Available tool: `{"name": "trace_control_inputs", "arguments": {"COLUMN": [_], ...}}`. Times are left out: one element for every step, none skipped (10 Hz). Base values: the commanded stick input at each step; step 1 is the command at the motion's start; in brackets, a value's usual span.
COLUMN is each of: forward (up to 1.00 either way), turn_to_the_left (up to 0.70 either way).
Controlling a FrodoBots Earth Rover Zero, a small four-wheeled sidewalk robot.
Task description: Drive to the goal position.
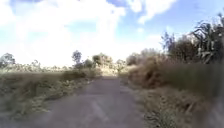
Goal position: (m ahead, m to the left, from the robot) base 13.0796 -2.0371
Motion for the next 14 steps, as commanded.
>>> {"name": "trace_control_inputs", "arguments": {"forward": [0.70, 0.70, 0.70, 0.70, 0.70, 0.70, 0.70, 0.70, 0.70, 0.70, 0.70, 0.70, 0.70, 0.70], "turn_to_the_left": [0.00, 0.00, 0.00, 0.00, 0.00, 0.00, 0.00, 0.00, 0.00, 0.00, 0.00, 0.00, 0.00, 0.00]}}
